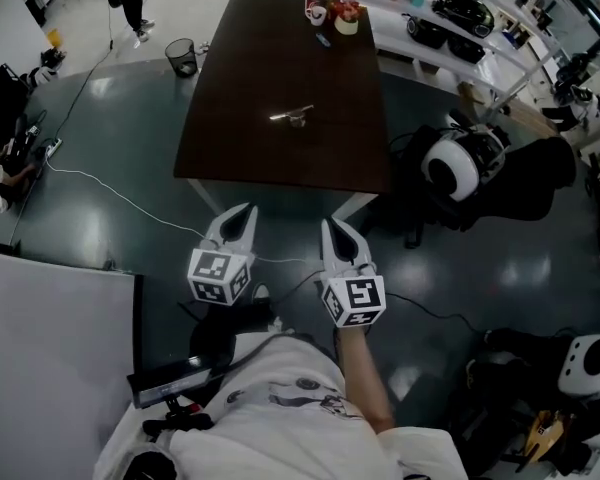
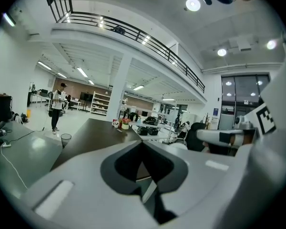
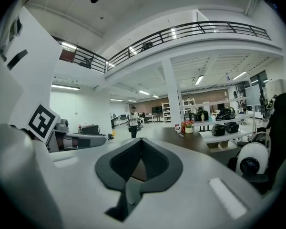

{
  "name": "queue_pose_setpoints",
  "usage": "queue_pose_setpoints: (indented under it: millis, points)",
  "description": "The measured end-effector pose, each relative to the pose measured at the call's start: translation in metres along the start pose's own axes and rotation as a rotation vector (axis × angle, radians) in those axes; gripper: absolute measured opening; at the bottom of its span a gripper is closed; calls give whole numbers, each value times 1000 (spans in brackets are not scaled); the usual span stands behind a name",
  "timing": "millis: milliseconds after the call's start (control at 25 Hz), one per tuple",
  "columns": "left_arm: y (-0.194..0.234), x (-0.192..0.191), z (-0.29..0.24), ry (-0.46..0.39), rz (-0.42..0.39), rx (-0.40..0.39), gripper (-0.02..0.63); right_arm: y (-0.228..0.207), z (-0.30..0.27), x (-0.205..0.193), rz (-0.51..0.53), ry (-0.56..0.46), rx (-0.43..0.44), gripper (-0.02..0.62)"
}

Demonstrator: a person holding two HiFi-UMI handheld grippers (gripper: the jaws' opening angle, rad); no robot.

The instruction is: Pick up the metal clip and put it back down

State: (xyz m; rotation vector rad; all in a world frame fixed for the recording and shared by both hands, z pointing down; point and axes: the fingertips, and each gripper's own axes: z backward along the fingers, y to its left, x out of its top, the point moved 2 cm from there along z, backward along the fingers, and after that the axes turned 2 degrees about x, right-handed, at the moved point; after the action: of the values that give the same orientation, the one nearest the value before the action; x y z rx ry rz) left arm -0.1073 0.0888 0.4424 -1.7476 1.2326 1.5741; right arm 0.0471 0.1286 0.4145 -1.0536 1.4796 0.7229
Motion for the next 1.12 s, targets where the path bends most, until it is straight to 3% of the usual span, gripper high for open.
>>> queue_pose_setpoints:
  millis: [320, 680, 1120]
  points:
    - [39, 6, -33, 27, 33, -25, -3, -4, -45, 7, 4, 35, -33, 2]
    - [53, 5, -75, 66, 52, -49, -3, -27, -67, 6, -3, 68, -75, 2]
    - [68, 19, -140, 59, 50, 37, -3, -85, -129, 22, -4, 34, 7, 2]
